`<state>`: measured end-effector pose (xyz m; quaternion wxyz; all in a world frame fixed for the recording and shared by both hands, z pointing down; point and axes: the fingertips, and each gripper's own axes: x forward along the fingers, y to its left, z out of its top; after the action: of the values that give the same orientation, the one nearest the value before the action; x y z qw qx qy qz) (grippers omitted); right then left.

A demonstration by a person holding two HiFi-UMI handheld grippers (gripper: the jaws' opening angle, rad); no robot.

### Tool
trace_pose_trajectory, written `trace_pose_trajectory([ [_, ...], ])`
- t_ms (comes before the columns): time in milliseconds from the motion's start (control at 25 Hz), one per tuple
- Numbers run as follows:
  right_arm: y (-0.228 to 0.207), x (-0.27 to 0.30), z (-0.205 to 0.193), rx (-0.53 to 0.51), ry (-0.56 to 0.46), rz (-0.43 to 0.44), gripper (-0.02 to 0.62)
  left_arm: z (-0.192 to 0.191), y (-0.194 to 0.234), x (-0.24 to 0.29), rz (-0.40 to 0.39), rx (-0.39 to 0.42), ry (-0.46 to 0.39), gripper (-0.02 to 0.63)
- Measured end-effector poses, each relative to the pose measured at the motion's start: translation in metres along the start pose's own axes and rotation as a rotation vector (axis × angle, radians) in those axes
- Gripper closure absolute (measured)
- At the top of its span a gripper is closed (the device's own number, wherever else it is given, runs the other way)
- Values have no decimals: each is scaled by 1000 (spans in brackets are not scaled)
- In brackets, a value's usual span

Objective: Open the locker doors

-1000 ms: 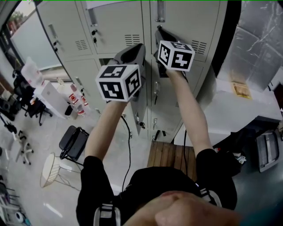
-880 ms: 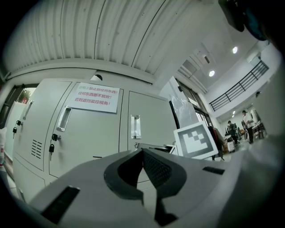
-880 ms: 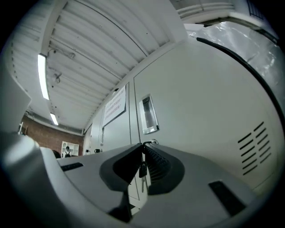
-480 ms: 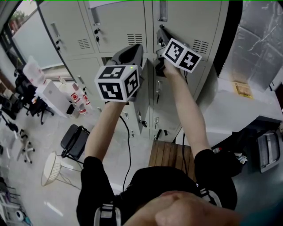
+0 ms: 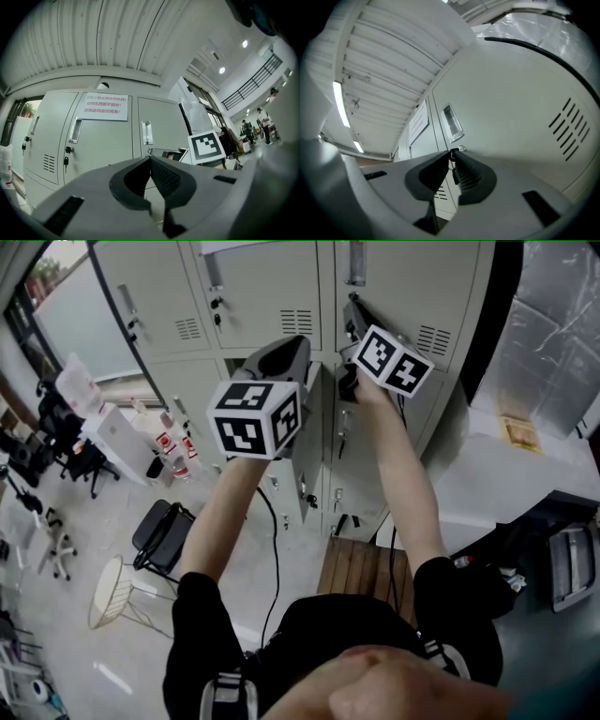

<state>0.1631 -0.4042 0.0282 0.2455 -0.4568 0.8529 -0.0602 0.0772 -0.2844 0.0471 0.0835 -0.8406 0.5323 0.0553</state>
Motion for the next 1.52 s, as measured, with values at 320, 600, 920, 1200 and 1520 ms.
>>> trace_pose_trajectory([
  [320,-2,5,-2,-78,47,-20,504,-3,3,-2,13,2,12,597],
  [600,-2,11,-2,-52,62,-28,508,-1,5,-6,22,11,10,597],
  [920,-6,11,-1,171,4,14,515,-1,3,-9,59,188,23,597],
  [1200,-8,11,-2,412,-56,78,520,-3,6,-10,66,192,34,597],
  [1520,-11,7,-5,879,-191,211,529,-4,1,-14,80,243,41,597],
])
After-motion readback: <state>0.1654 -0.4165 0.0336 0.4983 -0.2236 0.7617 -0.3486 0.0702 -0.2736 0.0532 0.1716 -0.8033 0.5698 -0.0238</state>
